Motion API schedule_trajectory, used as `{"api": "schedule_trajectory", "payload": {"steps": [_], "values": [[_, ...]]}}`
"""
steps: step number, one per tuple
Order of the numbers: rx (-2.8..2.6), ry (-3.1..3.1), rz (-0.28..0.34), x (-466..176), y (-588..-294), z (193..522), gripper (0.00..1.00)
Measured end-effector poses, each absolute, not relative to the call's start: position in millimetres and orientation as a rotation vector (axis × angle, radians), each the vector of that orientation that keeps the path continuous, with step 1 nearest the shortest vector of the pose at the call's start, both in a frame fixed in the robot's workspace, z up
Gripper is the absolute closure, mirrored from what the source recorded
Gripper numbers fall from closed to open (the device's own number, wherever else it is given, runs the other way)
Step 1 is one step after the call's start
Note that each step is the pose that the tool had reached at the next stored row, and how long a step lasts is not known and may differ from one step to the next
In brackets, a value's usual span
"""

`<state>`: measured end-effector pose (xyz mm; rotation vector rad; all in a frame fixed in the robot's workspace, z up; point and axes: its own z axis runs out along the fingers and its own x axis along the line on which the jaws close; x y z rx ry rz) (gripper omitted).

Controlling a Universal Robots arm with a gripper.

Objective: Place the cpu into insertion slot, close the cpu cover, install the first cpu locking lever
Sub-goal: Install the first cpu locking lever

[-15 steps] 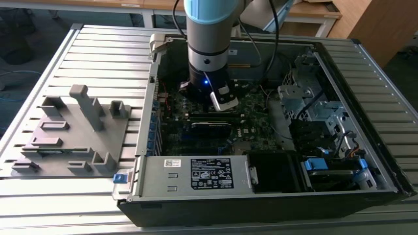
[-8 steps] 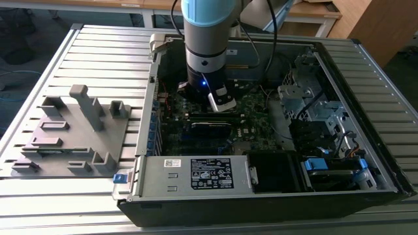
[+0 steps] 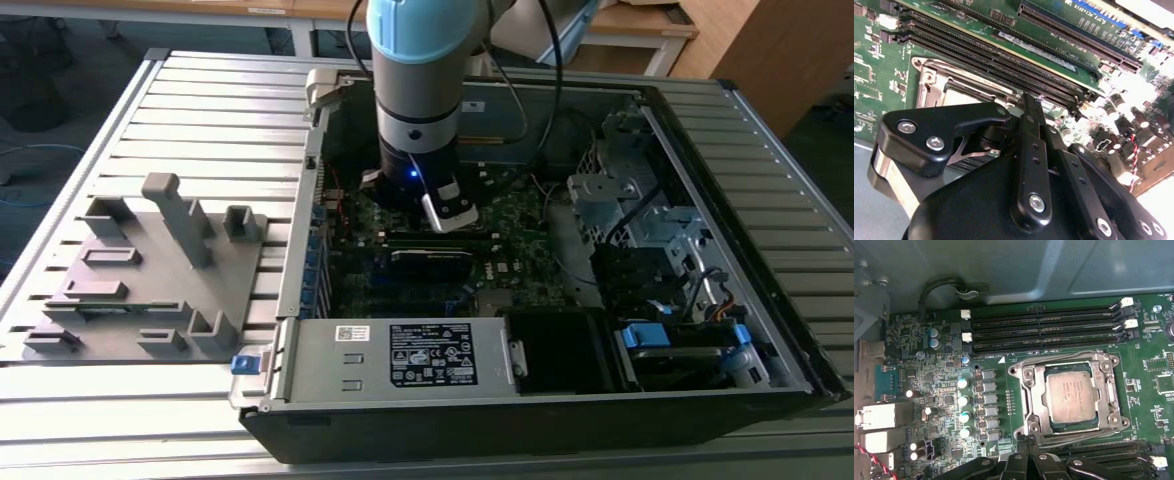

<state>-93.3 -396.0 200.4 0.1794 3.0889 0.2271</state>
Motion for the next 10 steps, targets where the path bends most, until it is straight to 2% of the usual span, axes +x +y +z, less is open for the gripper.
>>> {"api": "schedule_trajectory", "payload": {"steps": [10], "values": [[0.180, 3.088, 0.253, -95.2, -395.4, 195.6, 0.90]]}}
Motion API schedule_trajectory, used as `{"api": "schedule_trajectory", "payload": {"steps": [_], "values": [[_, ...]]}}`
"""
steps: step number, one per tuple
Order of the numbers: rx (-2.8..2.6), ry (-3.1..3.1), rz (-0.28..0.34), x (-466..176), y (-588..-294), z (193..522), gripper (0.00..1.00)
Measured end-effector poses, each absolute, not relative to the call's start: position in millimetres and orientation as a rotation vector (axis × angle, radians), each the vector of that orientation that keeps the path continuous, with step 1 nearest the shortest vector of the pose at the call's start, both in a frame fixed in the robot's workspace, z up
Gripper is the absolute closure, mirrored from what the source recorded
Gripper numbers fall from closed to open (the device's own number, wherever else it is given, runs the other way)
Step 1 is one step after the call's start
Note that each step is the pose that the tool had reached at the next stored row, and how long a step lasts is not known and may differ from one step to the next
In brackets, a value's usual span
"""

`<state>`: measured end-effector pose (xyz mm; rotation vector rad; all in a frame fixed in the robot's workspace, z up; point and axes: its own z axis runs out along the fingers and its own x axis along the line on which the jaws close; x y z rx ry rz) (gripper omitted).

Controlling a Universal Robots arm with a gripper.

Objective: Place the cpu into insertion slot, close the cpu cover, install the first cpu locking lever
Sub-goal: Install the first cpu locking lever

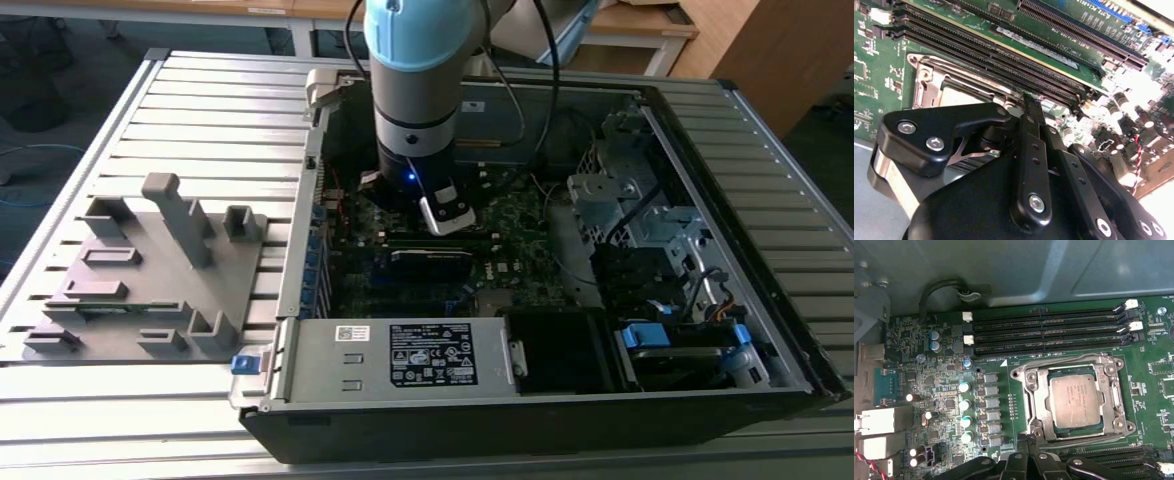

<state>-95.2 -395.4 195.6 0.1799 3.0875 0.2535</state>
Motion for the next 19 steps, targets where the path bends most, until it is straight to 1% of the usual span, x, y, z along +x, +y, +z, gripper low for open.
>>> {"api": "schedule_trajectory", "payload": {"steps": [13, 19], "values": [[0.180, 3.088, 0.256, -99, -395, 192, 0.90], [0.180, 3.088, 0.256, -99, -395, 203, 0.90]]}}
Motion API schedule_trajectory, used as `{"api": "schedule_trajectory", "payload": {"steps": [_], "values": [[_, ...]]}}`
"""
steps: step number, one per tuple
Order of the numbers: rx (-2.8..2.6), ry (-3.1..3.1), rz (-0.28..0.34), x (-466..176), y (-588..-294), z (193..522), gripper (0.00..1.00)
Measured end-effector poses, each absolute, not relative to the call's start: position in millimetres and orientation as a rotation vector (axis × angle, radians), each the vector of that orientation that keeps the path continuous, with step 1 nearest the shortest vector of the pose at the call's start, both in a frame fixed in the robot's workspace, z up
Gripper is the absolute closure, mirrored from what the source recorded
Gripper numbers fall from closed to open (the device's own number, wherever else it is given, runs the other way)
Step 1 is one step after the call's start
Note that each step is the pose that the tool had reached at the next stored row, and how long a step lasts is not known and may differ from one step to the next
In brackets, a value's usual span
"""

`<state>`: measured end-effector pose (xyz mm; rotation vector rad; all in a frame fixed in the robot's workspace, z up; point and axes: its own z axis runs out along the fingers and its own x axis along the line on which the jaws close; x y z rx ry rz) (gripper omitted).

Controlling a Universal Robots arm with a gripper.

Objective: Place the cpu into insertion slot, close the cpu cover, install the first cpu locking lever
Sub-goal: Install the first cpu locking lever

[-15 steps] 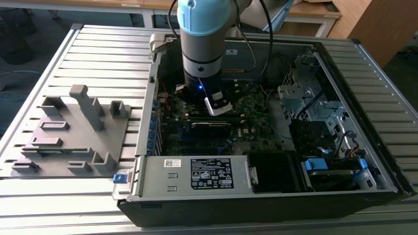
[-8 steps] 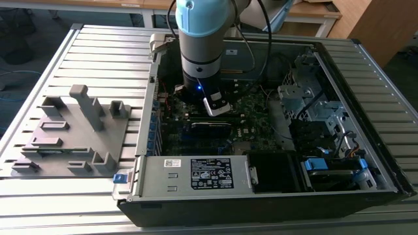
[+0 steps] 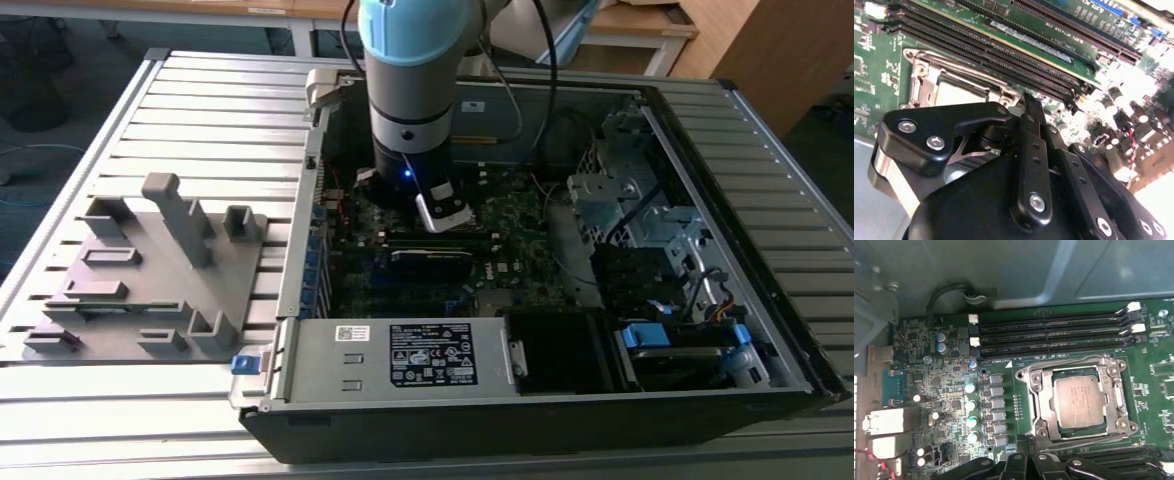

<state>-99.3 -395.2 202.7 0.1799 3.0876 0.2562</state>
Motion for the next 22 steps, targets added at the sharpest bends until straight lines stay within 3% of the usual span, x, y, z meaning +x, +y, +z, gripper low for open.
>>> {"api": "schedule_trajectory", "payload": {"steps": [22], "values": [[0.180, 3.088, 0.256, -95, -395, 217, 0.90]]}}
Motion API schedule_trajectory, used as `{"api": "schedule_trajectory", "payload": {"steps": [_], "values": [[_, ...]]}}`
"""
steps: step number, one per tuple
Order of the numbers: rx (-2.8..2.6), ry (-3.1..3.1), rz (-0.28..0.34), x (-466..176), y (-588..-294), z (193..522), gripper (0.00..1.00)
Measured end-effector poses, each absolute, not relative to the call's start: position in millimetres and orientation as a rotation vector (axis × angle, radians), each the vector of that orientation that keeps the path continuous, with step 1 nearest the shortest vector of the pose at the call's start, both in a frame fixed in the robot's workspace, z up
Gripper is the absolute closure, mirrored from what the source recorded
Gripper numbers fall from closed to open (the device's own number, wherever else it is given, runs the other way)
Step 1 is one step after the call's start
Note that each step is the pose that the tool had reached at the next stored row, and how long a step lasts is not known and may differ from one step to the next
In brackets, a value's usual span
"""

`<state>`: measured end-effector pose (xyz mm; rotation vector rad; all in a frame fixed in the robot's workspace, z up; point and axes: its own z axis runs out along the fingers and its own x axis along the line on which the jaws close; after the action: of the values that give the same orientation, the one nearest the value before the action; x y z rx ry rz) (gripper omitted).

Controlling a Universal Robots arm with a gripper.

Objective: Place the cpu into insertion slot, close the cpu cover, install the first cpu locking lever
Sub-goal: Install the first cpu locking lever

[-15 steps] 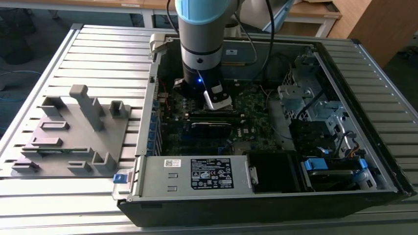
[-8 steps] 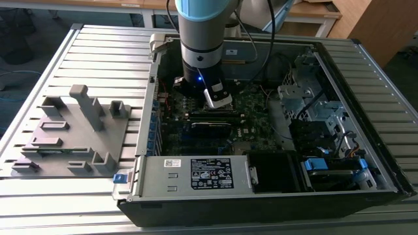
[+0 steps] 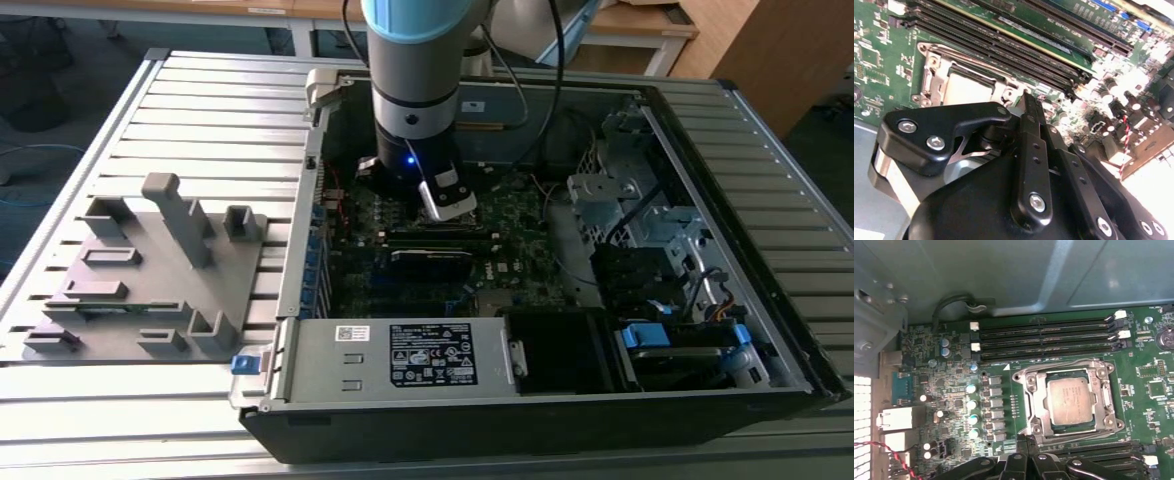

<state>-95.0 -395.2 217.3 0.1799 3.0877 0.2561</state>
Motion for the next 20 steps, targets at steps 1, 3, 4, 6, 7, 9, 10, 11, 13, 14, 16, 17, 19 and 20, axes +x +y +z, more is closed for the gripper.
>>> {"api": "schedule_trajectory", "payload": {"steps": [1, 3, 4, 6, 7, 9, 10, 11, 13, 14, 16, 17, 19, 20], "values": [[0.180, 3.088, 0.256, -93.3, -395.2, 217.3, 0.90], [0.180, 3.088, 0.256, -89.8, -395.2, 217.3, 0.90], [0.180, 3.088, 0.256, -88.4, -395.2, 217.3, 0.90], [0.180, 3.088, 0.256, -87.2, -395.3, 217.3, 0.90], [0.180, 3.088, 0.256, -87.2, -395.1, 217.3, 0.90], [0.180, 3.088, 0.256, -87.0, -394.4, 217.3, 0.90], [0.180, 3.088, 0.256, -87.0, -393.9, 217.3, 0.90], [0.180, 3.088, 0.256, -87.0, -393.2, 217.3, 0.90], [0.180, 3.088, 0.256, -87.0, -391.8, 217.3, 0.90], [0.180, 3.088, 0.256, -87.0, -391.3, 217.3, 0.90], [0.180, 3.088, 0.256, -86.9, -390.9, 217.3, 0.90], [0.180, 3.088, 0.256, -86.9, -390.9, 217.3, 0.90], [0.180, 3.088, 0.256, -86.9, -390.7, 217.3, 0.90], [0.180, 3.088, 0.256, -86.9, -390.7, 217.3, 0.90]]}}
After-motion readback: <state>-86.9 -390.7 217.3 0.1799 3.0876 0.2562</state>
